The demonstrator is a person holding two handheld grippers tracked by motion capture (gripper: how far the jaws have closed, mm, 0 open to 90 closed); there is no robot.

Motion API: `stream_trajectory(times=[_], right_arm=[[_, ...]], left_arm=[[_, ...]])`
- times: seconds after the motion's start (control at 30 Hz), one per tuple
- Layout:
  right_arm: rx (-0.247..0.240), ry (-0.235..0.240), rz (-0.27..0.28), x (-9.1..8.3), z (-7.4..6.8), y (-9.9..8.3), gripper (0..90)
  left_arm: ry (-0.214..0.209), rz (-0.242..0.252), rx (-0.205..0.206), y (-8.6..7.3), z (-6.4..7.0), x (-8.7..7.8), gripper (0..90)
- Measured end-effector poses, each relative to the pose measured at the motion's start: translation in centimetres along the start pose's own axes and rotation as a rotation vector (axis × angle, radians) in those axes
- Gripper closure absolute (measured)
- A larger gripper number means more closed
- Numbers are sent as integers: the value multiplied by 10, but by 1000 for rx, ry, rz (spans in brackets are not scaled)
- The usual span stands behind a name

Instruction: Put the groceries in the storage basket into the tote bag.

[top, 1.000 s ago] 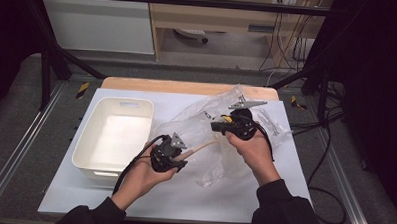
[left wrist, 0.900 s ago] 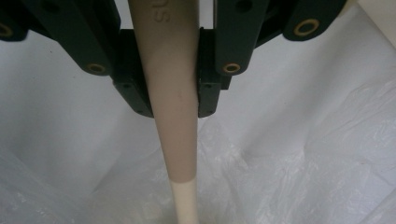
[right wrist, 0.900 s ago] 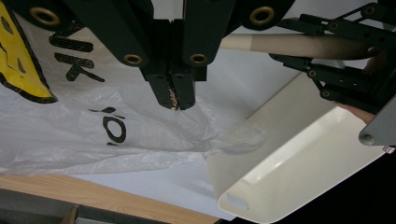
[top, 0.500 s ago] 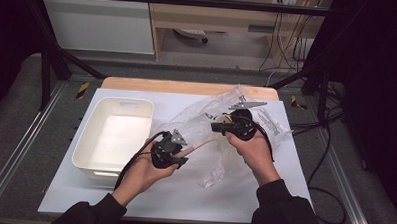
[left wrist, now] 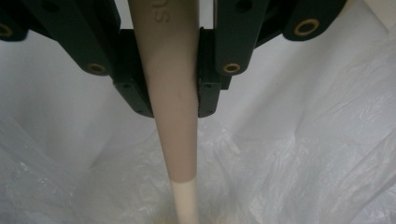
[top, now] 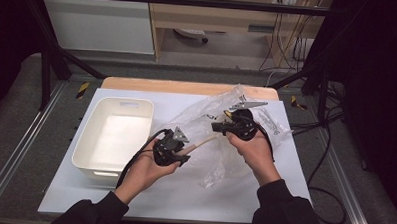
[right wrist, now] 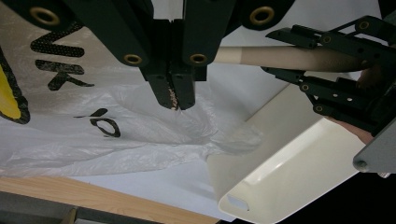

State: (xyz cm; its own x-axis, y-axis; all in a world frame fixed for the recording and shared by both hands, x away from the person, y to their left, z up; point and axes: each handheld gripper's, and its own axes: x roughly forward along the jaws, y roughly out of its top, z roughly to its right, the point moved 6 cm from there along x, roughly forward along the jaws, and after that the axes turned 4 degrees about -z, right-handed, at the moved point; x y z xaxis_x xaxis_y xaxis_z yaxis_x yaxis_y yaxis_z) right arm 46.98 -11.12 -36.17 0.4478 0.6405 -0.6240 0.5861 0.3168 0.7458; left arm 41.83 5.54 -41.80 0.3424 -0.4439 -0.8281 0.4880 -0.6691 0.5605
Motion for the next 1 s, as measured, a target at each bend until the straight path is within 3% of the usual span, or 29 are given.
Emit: stream_trajectory(times=[0.7, 1.0], right_arm=[[-4, -5, 1, -2, 0, -1, 900], [-3, -5, 1, -3, 1, -4, 900]], left_arm=[[-10, 11, -21, 15, -8, 19, 689], [-4, 10, -8, 22, -8, 24, 689]])
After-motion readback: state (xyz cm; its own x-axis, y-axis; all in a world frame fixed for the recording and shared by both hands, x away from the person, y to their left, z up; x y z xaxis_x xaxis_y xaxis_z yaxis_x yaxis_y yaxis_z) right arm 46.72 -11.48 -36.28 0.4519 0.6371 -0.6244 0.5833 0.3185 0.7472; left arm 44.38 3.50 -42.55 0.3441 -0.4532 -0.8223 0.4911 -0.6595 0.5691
